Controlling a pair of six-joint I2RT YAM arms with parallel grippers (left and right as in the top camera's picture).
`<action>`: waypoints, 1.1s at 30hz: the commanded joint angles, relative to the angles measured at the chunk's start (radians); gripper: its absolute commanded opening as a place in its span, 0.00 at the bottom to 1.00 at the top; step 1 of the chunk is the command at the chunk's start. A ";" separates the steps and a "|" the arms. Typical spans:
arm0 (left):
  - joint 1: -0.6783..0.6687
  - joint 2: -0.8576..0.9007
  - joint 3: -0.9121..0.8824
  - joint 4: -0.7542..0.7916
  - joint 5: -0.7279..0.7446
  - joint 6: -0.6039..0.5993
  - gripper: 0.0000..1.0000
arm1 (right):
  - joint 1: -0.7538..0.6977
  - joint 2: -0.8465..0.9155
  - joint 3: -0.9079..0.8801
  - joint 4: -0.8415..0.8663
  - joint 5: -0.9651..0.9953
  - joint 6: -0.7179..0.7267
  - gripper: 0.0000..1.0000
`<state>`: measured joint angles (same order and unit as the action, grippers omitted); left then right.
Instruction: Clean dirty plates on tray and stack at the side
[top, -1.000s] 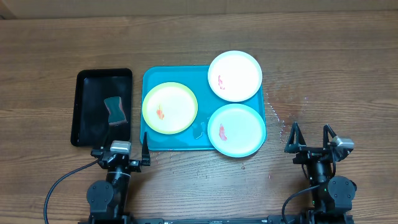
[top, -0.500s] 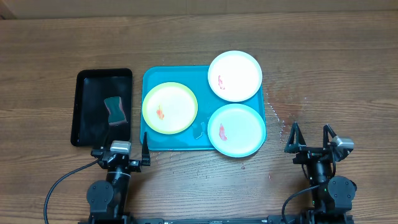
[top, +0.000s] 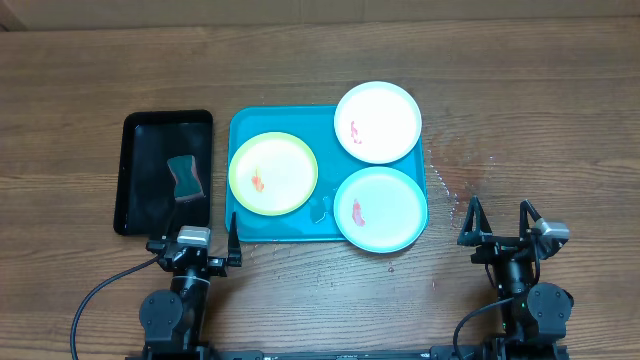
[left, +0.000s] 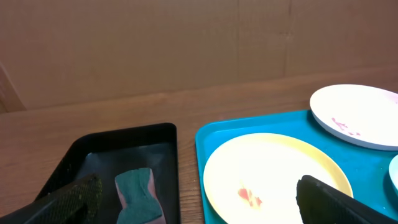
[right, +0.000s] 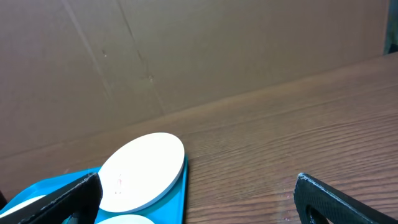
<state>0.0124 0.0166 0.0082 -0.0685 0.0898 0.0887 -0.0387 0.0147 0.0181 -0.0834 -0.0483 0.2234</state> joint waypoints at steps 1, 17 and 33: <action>-0.006 -0.008 -0.003 0.029 0.015 0.008 1.00 | -0.001 -0.011 -0.010 0.008 0.002 -0.015 1.00; -0.006 0.120 0.505 -0.356 0.121 -0.044 1.00 | -0.001 0.081 0.196 -0.050 -0.167 -0.015 1.00; -0.006 0.578 1.147 -0.815 0.126 -0.044 1.00 | 0.000 0.657 0.750 -0.341 -0.296 -0.016 1.00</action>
<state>0.0124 0.5262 1.0607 -0.8486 0.1989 0.0574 -0.0387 0.5797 0.6628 -0.3859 -0.2825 0.2222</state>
